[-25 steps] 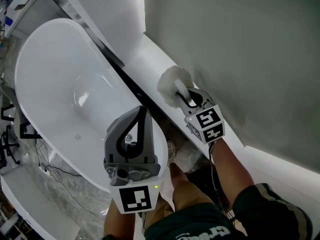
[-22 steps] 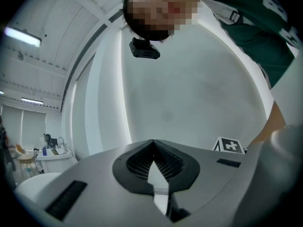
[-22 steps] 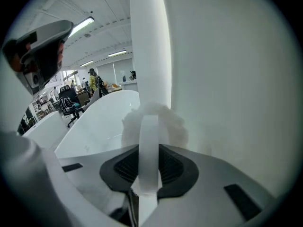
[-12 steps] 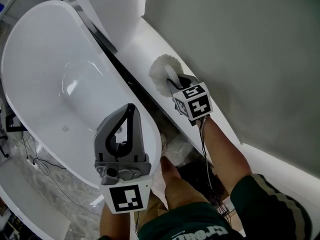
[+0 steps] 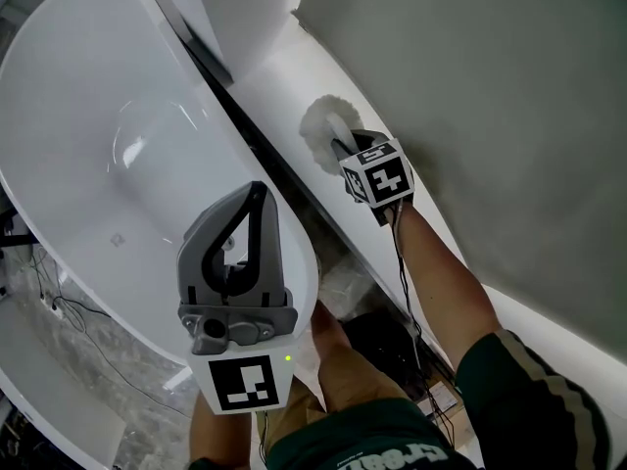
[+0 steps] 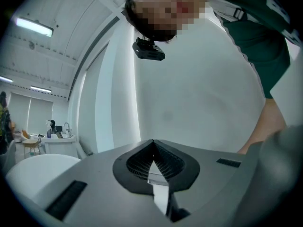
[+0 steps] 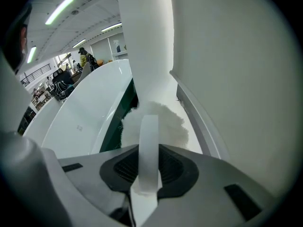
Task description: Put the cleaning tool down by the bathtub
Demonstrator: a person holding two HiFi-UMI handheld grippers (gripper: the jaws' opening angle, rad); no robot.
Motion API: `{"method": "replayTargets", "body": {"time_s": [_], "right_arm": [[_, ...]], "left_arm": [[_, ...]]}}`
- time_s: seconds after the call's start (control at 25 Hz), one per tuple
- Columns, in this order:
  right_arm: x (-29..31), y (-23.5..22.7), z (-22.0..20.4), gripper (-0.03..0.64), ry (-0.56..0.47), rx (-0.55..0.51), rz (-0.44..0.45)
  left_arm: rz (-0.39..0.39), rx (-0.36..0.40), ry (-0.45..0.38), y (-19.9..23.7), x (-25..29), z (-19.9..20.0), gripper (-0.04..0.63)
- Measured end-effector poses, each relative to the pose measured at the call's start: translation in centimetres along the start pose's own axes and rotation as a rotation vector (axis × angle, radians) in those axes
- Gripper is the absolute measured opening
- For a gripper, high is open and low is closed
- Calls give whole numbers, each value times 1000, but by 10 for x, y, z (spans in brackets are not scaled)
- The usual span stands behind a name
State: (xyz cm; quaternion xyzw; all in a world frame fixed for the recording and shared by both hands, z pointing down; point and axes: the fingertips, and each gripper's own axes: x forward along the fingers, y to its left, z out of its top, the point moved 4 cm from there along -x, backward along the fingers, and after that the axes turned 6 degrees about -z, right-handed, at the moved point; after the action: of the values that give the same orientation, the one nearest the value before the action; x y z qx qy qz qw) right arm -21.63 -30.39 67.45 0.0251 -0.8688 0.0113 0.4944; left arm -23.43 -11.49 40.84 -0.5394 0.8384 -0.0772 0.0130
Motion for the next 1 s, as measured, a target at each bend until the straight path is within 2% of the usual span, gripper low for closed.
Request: {"method": "replayTargets", "body": {"time_s": [0.6, 1.0], "right_arm": [[52, -9, -14, 92, 134, -42, -2], [80, -8, -29, 92, 192, -46, 19]], "left_arm": [[-19, -43, 12, -1, 5, -18, 9], [0, -50, 36, -7, 0, -34, 9]]}}
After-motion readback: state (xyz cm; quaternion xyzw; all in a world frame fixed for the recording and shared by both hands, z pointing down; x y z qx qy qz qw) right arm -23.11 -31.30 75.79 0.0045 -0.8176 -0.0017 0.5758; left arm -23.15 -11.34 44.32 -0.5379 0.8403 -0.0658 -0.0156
